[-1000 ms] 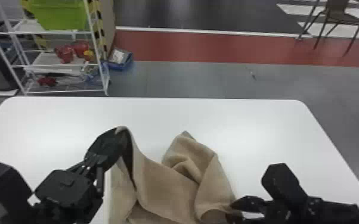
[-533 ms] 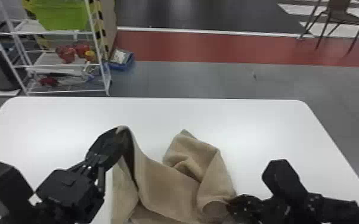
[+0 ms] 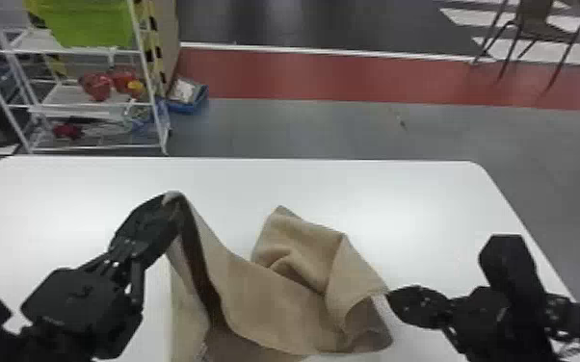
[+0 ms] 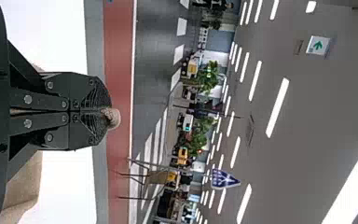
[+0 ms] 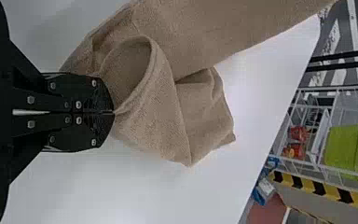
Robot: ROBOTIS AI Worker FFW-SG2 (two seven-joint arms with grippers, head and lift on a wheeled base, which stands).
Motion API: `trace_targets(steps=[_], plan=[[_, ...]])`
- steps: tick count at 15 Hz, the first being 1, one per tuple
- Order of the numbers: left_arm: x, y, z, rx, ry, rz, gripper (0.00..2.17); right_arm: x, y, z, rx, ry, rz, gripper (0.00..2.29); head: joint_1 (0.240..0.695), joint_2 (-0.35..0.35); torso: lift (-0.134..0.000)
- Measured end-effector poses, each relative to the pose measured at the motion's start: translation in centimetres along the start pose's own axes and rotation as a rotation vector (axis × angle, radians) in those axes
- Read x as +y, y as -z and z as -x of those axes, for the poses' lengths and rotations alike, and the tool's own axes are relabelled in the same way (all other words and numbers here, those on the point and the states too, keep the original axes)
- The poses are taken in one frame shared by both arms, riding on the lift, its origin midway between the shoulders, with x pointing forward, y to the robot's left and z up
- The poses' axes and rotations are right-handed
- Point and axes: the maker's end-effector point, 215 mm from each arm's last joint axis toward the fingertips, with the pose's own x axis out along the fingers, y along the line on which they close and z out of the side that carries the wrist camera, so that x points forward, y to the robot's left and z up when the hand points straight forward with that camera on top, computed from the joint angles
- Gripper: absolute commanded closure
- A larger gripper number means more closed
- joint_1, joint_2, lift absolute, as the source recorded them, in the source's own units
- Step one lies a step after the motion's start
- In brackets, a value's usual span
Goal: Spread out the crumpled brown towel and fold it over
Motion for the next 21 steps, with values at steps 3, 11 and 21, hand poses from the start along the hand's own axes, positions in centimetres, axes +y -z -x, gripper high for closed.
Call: trace_targets(steps=[3,11,21], plan=[[0.2,-2.5,0.6,-0.037,-0.005,-0.017,1.56,-4.0,-1.7,3.9,-0.124,0.075,-0.049,1.54,0.695,-0.166,-0.123],[0.4,-6.8,1.9,-0.077,0.002,-0.024,1.56,-10.9,-4.9,18.8,-0.408,0.243,-0.195,1.54,0.695,-0.333,-0.123],[1.4,-10.0,2.9,-0.106,0.011,0.053,1.56,-13.5,-4.9,33.2,-0.599,0.379,-0.394,1.54,0.667,-0.35,-0.123]])
